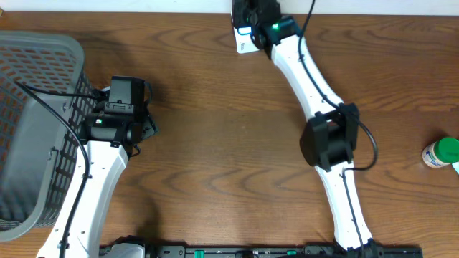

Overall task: Scan the item barcode
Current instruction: 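Hold the orange pack in front of the scanner with the right gripper, then carry the orange pack right and drop it beside the jar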

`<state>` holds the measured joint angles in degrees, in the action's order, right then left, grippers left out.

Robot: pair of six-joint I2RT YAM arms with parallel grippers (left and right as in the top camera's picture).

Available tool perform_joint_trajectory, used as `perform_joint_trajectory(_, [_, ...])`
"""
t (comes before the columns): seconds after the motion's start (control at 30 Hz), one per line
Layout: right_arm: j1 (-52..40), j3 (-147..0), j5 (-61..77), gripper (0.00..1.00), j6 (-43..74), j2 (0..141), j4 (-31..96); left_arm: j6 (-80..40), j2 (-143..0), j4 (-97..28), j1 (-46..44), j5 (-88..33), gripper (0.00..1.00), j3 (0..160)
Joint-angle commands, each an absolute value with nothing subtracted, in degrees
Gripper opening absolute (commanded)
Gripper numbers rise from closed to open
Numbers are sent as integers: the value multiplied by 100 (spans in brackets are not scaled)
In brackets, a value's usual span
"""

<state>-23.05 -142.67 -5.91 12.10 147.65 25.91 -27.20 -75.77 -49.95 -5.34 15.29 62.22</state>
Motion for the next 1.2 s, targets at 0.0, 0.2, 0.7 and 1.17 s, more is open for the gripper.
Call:
perform_joint_trajectory(0.0, [-2296,-14274,-766,50,888,15211,2182,-2775,-7594,-5009,-521,1544,80,6219])
perform_joint_trajectory(0.2, [-2292,-14274,-1066,49,843,15447,1785,-2775,-7594,-5009,-521,1544,80,6219])
perform_joint_trajectory(0.7, [-2257,-14302,-1485,49,419,15279,2307,-2775,-7594,-5009,-521,1544,80,6219])
perform_joint_trajectory(1.17, [-1319,-14350,-1994,47,399,13183,6375,-2775,-7594,-5009,-521,1544,80,6219])
